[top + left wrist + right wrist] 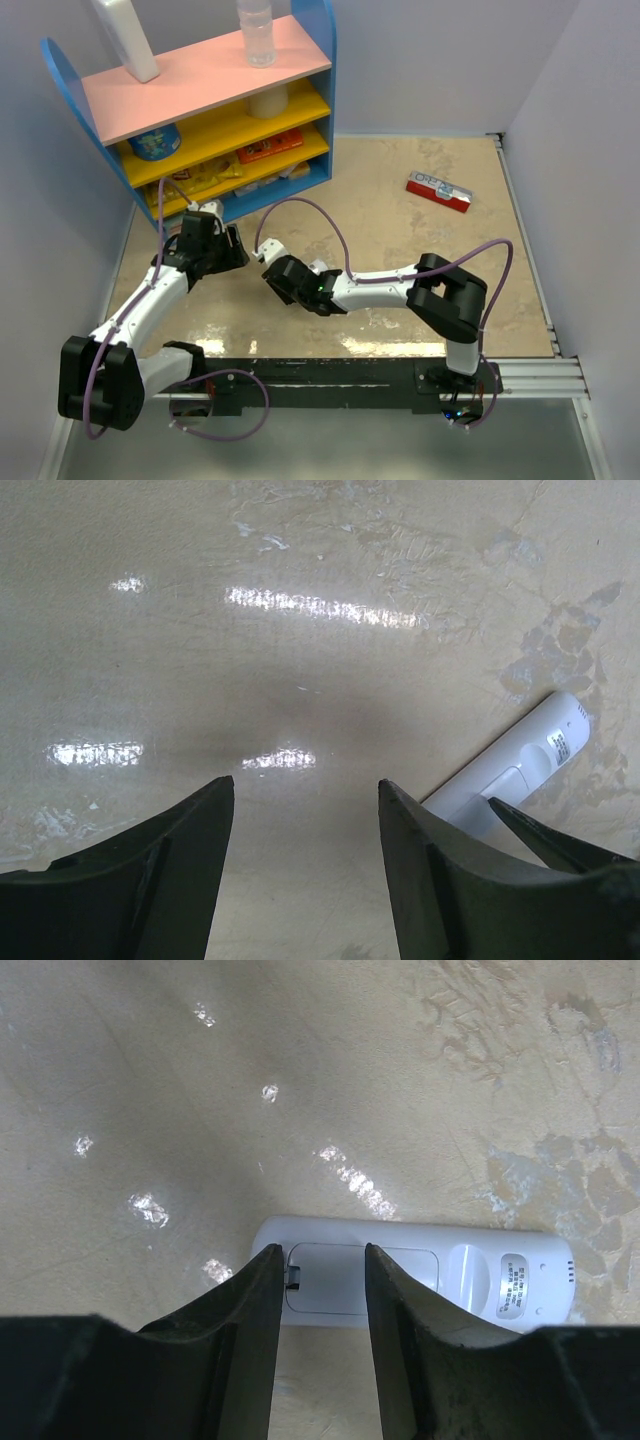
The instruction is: Unload the batteries from the remote control
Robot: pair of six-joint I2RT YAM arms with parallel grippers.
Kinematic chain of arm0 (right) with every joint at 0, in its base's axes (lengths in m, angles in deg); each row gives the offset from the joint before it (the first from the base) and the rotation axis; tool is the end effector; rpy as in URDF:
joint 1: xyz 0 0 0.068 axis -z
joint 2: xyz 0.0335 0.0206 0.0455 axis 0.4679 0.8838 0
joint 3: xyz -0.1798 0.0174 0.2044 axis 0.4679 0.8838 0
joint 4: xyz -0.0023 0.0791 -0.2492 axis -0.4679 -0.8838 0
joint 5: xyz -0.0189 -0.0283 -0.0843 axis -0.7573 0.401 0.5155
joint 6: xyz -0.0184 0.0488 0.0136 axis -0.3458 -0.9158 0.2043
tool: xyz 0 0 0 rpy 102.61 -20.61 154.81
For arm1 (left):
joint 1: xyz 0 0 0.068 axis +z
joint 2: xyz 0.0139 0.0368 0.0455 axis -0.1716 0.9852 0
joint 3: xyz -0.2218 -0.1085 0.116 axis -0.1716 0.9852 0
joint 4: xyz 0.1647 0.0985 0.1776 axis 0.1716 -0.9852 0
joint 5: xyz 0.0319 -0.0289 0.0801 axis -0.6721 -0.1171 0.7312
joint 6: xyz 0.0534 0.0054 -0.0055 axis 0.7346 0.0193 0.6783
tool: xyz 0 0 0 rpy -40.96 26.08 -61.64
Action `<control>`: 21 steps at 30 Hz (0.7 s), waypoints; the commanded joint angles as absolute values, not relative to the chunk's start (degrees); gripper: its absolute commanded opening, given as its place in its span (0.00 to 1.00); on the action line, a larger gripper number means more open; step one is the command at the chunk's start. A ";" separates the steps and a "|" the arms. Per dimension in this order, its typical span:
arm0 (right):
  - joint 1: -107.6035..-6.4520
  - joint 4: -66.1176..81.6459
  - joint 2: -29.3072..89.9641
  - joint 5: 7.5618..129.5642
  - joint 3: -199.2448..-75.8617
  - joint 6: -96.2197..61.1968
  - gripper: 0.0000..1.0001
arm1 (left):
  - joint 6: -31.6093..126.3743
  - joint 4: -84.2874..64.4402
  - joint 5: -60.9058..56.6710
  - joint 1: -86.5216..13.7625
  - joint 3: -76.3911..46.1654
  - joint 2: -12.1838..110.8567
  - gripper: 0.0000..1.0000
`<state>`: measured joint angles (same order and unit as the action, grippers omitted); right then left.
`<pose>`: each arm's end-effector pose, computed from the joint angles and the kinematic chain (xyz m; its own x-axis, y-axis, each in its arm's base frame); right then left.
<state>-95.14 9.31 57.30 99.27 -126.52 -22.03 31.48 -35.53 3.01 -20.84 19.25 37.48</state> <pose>0.1673 0.3631 0.1675 -0.4010 -0.4886 -0.7749 -0.6710 0.7326 -0.1146 0.2163 -0.0440 0.2145 -0.7636 -0.3214 -0.5600 -0.1436 0.9301 -0.3380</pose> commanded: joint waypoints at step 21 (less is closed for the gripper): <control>-95.31 8.54 54.28 101.86 -124.41 -21.33 0.36 | 30.66 -35.32 4.21 -21.39 18.03 37.56 0.64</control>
